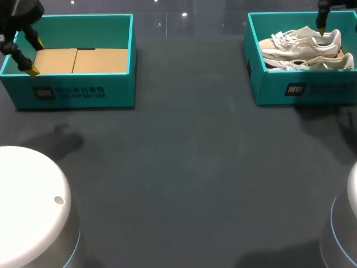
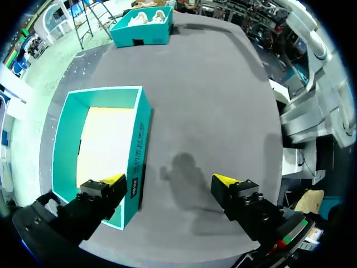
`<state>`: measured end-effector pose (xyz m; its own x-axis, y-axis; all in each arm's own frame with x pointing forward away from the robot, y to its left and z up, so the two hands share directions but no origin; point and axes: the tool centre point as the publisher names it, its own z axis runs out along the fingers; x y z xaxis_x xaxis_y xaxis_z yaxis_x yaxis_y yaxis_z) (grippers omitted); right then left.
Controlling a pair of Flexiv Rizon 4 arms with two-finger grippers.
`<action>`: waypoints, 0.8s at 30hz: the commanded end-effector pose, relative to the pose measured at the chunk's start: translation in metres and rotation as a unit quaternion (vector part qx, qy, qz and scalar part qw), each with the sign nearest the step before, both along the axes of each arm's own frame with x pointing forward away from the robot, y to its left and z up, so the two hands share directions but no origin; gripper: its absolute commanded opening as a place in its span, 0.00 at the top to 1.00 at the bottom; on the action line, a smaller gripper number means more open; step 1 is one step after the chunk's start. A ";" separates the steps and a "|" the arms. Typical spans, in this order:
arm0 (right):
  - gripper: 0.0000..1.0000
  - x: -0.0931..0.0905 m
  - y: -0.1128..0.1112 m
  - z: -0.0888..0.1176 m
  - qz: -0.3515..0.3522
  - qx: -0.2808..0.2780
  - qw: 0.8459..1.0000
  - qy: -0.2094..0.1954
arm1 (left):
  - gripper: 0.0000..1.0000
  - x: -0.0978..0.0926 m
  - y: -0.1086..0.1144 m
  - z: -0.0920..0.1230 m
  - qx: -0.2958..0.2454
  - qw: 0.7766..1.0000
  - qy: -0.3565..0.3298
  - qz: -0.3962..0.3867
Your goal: Take the shoe out of the shoebox, open the shoe tongue, remove and reinsert the insole, then place the shoe into the shoebox
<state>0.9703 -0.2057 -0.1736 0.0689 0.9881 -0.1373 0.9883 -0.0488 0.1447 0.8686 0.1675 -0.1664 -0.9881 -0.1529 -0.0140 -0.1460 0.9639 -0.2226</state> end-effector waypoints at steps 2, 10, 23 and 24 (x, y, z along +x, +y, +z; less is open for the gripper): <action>0.00 -0.003 0.000 -0.001 0.000 0.000 1.000 -0.004 | 0.00 0.001 -0.007 0.001 0.076 0.958 -0.034 0.274; 0.00 -0.003 0.000 -0.001 0.000 0.000 1.000 -0.004 | 0.00 0.003 -0.009 -0.001 0.098 0.942 -0.034 0.320; 0.00 -0.003 0.000 -0.001 0.000 0.000 1.000 -0.004 | 0.00 0.031 0.013 -0.006 0.130 0.867 0.108 0.469; 0.00 -0.003 0.000 -0.001 0.000 0.000 1.000 -0.004 | 0.00 0.033 0.016 -0.006 0.131 0.856 0.111 0.487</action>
